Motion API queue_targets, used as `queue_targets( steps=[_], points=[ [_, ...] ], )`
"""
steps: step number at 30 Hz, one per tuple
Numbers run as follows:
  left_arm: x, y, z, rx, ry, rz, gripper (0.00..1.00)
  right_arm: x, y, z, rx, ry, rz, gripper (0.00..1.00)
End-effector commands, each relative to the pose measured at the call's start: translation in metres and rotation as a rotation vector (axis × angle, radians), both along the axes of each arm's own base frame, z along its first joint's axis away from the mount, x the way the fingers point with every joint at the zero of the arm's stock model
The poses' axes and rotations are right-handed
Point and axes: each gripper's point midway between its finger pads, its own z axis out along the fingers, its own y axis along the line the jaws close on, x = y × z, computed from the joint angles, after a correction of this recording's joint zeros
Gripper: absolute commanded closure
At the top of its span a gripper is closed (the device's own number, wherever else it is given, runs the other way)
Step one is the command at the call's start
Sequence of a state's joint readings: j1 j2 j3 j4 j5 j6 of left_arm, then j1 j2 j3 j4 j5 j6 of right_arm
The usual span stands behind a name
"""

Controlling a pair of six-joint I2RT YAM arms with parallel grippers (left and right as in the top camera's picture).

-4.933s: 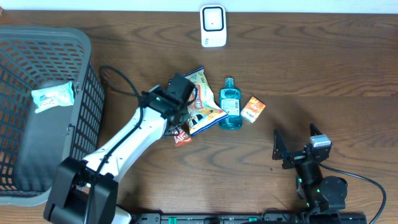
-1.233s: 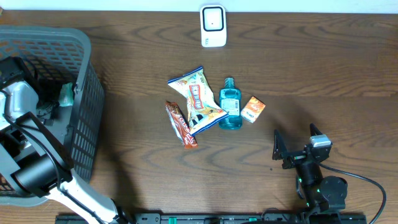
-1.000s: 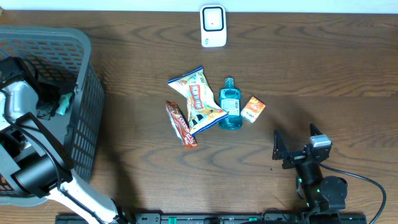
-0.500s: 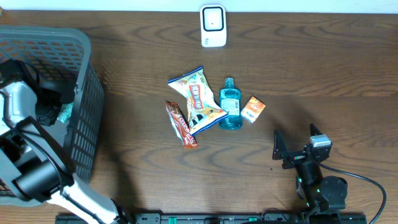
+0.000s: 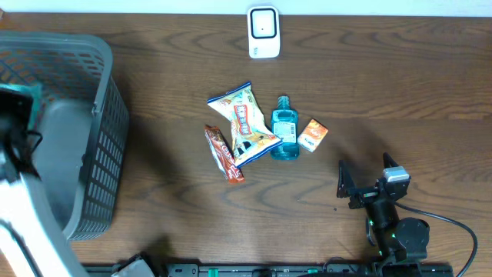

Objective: Scan the item barcode
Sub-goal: 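Grasp the mint-green wipes packet with the left gripper and lift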

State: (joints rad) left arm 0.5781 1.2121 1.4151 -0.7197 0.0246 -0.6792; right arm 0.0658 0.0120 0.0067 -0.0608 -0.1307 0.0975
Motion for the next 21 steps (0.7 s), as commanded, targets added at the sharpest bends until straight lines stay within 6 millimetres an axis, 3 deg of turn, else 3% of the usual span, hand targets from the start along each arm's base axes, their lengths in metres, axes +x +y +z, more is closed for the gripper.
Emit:
queue_targets(
  steps=[1, 4, 9, 12, 17, 21],
  points=[
    [-0.008, -0.035, 0.052, 0.074, -0.156, -0.105, 0.93, 0.000, 0.001, 0.000, -0.009, -0.002, 0.001, 0.01],
    [-0.014, -0.078, 0.100, 0.135, -0.322, -0.238, 0.93, 0.000, 0.001, 0.000, -0.009, -0.003, 0.001, 0.01],
    [-0.026, -0.139, 0.146, 0.189, -0.494, -0.424, 0.93, 0.000, 0.001, 0.000, -0.009, -0.003, 0.001, 0.01],
    [-0.026, -0.172, 0.150, 0.187, -0.513, -0.543, 0.93, 0.000, 0.001, 0.000, -0.009, -0.003, 0.001, 0.01],
    [-0.015, -0.228, 0.139, 0.241, -0.467, -0.789, 0.93, 0.000, 0.001, 0.000, -0.009, -0.002, 0.001, 0.01],
    [-0.007, -0.258, 0.110, 0.233, -0.355, -0.896, 0.93, 0.000, 0.001, 0.000, -0.009, -0.002, 0.001, 0.01]
  ],
)
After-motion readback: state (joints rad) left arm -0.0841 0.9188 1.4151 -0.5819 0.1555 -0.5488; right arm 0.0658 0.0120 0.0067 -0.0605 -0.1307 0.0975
